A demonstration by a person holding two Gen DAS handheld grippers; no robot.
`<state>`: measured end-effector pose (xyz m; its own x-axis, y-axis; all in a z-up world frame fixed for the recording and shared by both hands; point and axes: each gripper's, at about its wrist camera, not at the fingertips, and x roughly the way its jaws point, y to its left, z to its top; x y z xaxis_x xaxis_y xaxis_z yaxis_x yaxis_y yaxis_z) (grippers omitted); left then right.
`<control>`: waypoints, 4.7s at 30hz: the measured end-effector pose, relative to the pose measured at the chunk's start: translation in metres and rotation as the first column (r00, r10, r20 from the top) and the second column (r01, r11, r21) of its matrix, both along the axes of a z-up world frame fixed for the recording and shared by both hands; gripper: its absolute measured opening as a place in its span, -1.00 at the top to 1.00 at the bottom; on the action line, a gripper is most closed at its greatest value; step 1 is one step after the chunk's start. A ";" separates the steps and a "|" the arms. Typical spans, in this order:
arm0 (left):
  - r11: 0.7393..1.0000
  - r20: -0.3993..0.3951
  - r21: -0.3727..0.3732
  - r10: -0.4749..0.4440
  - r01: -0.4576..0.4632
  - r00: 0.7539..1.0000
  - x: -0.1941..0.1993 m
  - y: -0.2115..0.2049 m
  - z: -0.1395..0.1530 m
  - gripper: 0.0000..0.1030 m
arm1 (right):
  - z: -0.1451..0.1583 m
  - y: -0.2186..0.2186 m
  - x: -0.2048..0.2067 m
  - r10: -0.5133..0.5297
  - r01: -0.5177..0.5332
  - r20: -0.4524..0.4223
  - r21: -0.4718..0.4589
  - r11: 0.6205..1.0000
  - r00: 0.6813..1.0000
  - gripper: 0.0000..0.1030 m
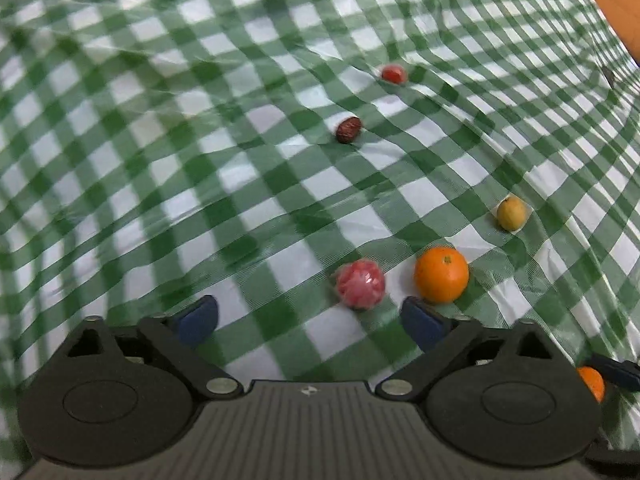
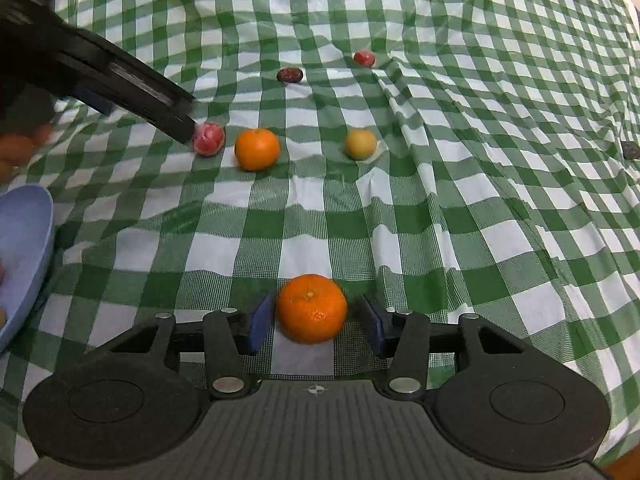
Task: Organize fruits
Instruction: 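Grasp the pink lychee with the left tool while the right tool grasps a tangerine, then carry the lychee and tangerine toward the blue plate with both tools, then lower both fruits onto the blue plate and open both tools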
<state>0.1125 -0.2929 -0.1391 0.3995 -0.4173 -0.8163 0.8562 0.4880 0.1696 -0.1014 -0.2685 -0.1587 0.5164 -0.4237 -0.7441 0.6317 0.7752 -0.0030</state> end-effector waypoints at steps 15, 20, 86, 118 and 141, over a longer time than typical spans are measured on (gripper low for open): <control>0.996 -0.014 -0.023 -0.081 0.081 0.997 -0.005 -0.011 0.004 0.35 | 0.011 0.003 -0.015 -0.061 0.068 0.098 -0.068 0.995 0.993 0.33; 0.998 -0.020 -0.034 0.059 -0.060 0.998 -0.024 0.049 0.057 0.35 | 0.019 0.006 -0.018 -0.064 0.074 0.098 -0.106 0.992 0.993 0.33; 0.851 -0.178 -0.125 0.486 -0.510 0.855 -0.169 0.363 0.133 0.35 | 0.167 0.242 -0.072 0.501 -0.494 0.094 -0.092 0.865 0.860 0.32; 0.869 -0.187 -0.062 0.474 -0.491 0.861 -0.061 0.290 0.093 0.35 | 0.114 0.197 0.038 0.481 -0.481 0.012 -0.016 0.877 0.876 0.32; 0.887 -0.117 -0.096 0.440 -0.451 0.890 -0.009 0.265 0.065 -0.99 | 0.079 0.171 0.096 0.514 -0.514 -0.043 0.020 0.858 0.857 -0.70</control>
<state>0.1030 -0.0278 -0.0739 0.4938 -0.3076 -0.8133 0.5527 0.8331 0.0205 -0.0049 -0.0976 -0.0793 0.6248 -0.1015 -0.7742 0.1426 0.9897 -0.0146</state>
